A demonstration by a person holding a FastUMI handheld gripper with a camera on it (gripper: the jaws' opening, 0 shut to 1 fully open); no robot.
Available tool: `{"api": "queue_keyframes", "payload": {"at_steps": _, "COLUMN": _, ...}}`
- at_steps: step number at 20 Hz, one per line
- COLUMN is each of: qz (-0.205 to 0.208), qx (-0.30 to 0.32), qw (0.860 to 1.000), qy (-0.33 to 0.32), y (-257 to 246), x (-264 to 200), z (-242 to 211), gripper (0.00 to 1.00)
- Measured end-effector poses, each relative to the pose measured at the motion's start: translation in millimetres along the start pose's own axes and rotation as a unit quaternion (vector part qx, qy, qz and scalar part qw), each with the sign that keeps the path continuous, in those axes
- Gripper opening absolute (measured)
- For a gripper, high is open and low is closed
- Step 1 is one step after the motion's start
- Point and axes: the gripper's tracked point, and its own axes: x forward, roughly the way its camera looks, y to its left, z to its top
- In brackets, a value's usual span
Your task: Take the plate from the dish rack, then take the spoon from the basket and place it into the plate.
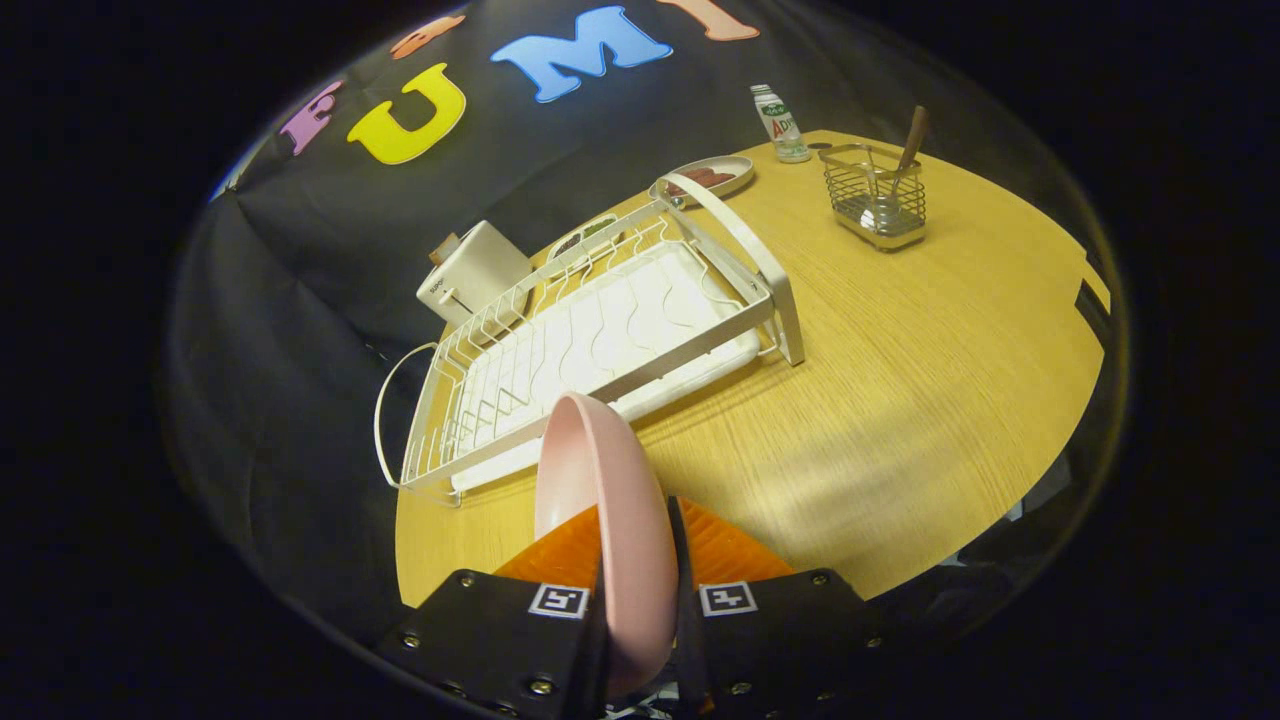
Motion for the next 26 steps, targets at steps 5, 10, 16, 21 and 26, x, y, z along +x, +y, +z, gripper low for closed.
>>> {"api": "queue_keyframes", "payload": {"at_steps": 5, "qz": -0.036, "qx": -0.074, "qw": 0.997, "qy": 0.003, "y": -16.9, "x": 1.0, "z": 1.6, "gripper": 0.44}}
{"api": "queue_keyframes", "payload": {"at_steps": 10, "qz": -0.05, "qx": -0.072, "qw": 0.996, "qy": -0.018, "y": -28.1, "x": -3.6, "z": 21.5, "gripper": 0.49}}
{"api": "queue_keyframes", "payload": {"at_steps": 16, "qz": -0.077, "qx": -0.066, "qw": 0.99, "qy": -0.097, "y": -44.7, "x": -24.6, "z": 93.8, "gripper": 0.49}}
{"api": "queue_keyframes", "payload": {"at_steps": 21, "qz": -0.116, "qx": -0.043, "qw": 0.98, "qy": -0.157, "y": -75.9, "x": -34.3, "z": 162.0, "gripper": 0.49}}
{"api": "queue_keyframes", "payload": {"at_steps": 26, "qz": -0.163, "qx": -0.004, "qw": 0.966, "qy": -0.199, "y": -122.8, "x": -36.7, "z": 218.5, "gripper": 0.49}}
